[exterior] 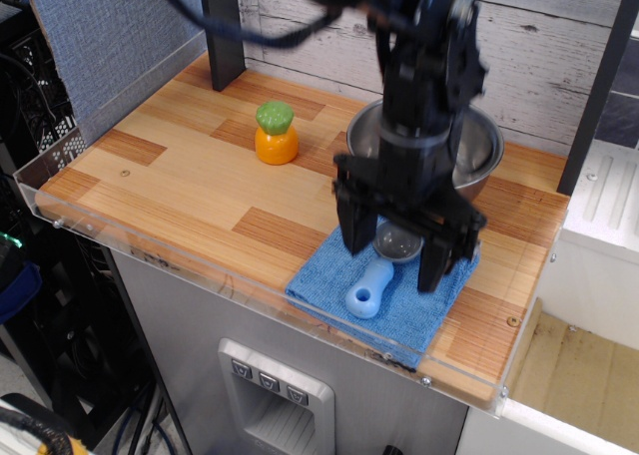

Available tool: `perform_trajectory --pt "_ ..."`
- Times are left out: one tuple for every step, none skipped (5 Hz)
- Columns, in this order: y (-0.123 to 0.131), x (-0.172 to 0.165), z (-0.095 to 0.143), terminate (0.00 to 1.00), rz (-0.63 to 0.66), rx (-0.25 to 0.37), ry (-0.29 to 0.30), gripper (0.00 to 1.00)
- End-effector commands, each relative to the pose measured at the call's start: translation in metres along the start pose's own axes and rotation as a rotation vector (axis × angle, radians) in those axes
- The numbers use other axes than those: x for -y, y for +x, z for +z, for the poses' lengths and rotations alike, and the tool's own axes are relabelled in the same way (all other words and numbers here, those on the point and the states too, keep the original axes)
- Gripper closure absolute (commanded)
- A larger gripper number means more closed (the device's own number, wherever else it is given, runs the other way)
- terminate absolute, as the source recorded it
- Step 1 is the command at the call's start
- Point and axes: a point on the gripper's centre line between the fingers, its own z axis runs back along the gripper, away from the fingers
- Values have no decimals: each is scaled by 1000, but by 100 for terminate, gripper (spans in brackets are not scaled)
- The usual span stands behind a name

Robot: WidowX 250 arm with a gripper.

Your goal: Move the blue spoon to the top left of the table.

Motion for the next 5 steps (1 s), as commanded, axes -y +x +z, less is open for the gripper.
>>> perform_trajectory --pt "3 -2 -3 0 30 22 14 0" --pt "2 -4 -5 0 35 13 20 0" --pt "2 -5 -5 0 37 8 15 0" --pt "3 -3 -6 0 57 -28 26 100" --pt "4 -3 -5 0 57 -50 38 100"
